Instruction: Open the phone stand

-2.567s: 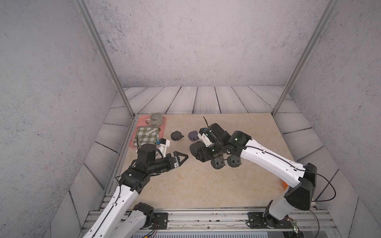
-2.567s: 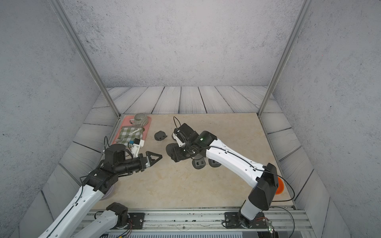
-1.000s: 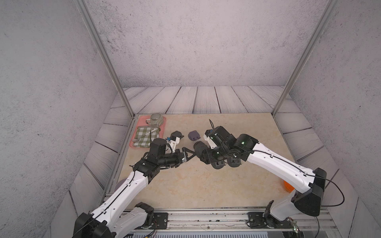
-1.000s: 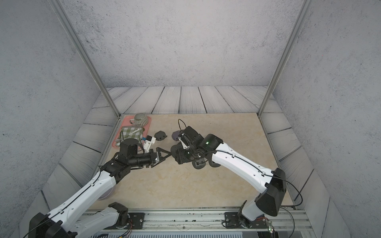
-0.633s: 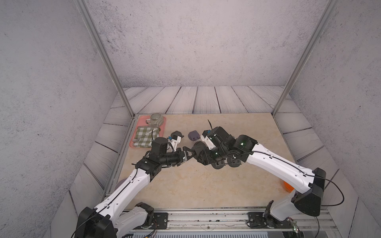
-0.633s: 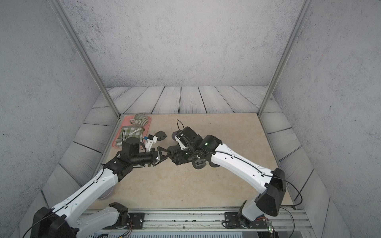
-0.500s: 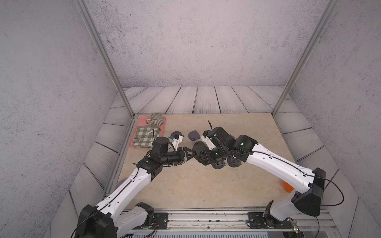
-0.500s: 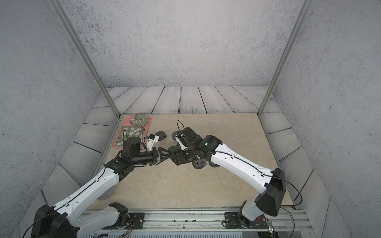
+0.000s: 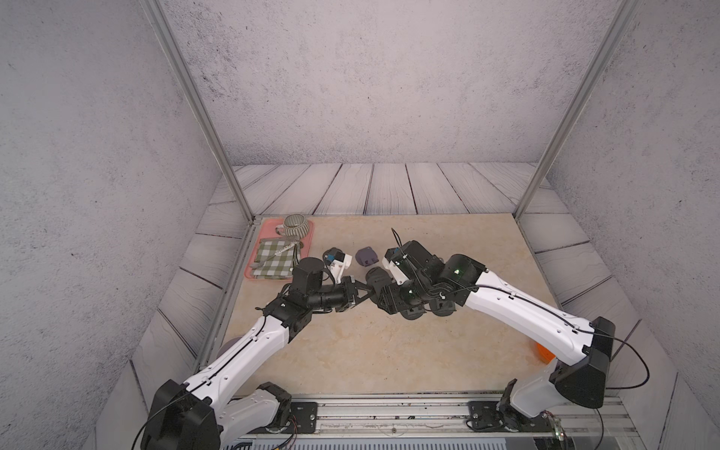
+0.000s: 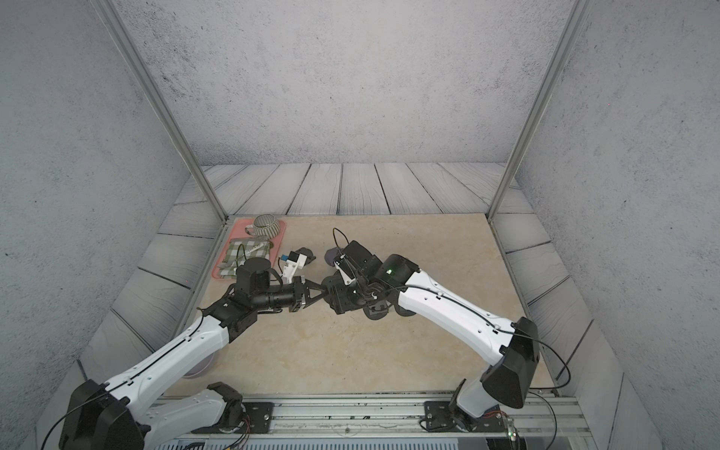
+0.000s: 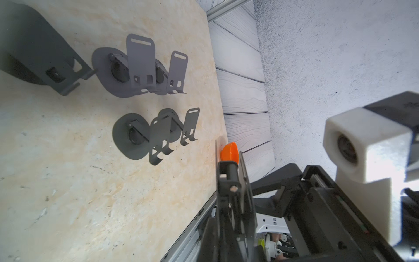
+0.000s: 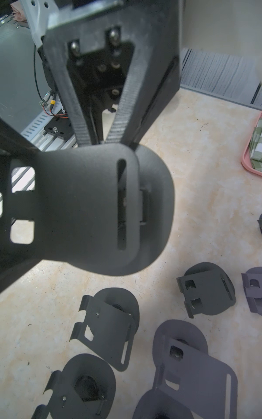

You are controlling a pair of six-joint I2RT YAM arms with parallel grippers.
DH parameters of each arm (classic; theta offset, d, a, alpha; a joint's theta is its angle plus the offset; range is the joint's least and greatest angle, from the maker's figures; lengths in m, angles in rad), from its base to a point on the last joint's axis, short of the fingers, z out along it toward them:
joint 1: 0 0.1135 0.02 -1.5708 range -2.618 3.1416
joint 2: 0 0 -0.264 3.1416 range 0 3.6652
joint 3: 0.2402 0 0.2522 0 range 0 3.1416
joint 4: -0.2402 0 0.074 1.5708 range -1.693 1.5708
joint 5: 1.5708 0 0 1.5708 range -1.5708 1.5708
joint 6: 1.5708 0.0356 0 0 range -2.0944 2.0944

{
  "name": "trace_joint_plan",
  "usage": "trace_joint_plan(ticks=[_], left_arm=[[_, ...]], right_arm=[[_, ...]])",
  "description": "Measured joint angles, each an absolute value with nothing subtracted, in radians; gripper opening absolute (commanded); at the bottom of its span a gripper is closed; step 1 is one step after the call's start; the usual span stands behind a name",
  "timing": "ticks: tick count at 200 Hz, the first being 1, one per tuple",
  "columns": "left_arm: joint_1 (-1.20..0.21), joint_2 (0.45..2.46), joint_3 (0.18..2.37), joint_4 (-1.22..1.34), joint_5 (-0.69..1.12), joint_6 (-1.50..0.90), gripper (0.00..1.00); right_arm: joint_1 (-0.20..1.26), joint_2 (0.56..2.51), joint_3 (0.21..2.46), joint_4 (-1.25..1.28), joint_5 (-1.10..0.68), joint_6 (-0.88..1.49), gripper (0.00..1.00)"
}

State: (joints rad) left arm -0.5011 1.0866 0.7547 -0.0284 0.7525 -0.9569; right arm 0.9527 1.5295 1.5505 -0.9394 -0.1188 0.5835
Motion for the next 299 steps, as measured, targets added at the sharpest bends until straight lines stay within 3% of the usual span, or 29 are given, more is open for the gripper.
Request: trace_joint_plan(ticks=[61, 146, 154, 163, 171, 299], left_arm=[[-0.513, 1.008, 0.845, -0.312, 0.638, -0.674, 0.00], [-0.532, 0.930, 0.845, -0.457, 0.533, -0.495, 0.00], [-0.532, 0.929, 0.845, -0.456, 0.532, -0.494, 0.00], [-0.532, 0.928, 0.845, -0.457, 0.530, -0.494, 0.00], [-0.532, 0.928, 0.845, -0.467, 0.517, -0.490, 0.00], [-0.529, 0.875, 0.822, -0.574, 0.531, -0.472, 0.00]], right_arm=[[0.962, 1.554, 1.628, -1.001, -0.183, 0.543, 0.51], [0.965, 1.599, 1.673, -1.050, -0.284, 0.493, 0.55], [0.965, 1.603, 1.678, -1.054, -0.287, 0.493, 0.63], [0.965, 1.607, 1.684, -1.058, -0.290, 0.492, 0.87], [0.965, 1.611, 1.690, -1.062, -0.296, 0.491, 1.00], [0.956, 1.699, 1.781, -1.013, -0.328, 0.455, 0.99]])
